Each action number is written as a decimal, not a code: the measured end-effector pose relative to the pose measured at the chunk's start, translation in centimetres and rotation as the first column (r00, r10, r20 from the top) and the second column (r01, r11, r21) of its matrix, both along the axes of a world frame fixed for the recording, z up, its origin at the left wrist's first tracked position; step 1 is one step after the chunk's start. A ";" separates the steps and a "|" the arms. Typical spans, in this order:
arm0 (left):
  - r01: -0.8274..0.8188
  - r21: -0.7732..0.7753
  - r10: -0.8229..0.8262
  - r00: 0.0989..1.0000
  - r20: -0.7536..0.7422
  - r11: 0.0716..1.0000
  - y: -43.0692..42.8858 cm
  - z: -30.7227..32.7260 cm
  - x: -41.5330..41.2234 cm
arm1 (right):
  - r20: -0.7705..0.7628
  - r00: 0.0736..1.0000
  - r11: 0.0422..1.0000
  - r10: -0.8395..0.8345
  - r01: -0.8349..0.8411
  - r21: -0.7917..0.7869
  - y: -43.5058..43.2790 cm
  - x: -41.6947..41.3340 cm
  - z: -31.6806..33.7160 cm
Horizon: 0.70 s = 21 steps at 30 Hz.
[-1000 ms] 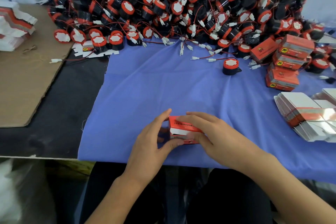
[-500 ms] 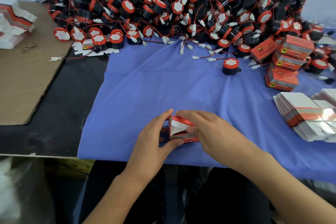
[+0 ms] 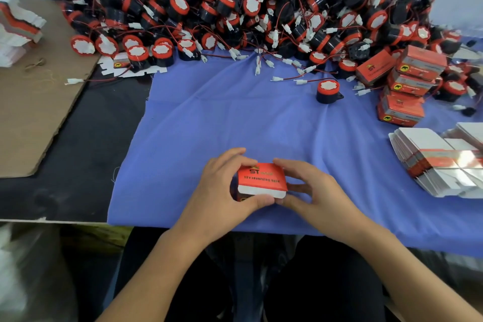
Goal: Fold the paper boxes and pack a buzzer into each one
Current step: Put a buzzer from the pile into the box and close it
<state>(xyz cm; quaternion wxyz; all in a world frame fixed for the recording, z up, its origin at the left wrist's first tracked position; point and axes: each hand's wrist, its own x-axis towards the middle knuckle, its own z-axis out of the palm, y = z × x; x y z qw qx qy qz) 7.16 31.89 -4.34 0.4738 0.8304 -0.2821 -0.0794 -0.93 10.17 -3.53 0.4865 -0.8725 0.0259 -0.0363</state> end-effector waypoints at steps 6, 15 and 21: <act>-0.061 -0.007 0.062 0.997 0.043 0.998 -0.1 1.2 0.4 | -0.043 0.999 0.993 -0.007 0.012 0.117 0.6 -0.4 -0.7; -0.003 -0.052 -0.001 0.996 -0.086 0.999 0.1 1.8 0.3 | -0.016 0.998 0.956 0.060 -0.053 0.290 0.6 -0.7 0.1; 0.007 -0.055 -0.012 0.996 -0.091 0.998 0.5 1.0 0.5 | 0.100 0.995 0.986 -0.027 0.010 0.168 0.6 -0.5 -0.1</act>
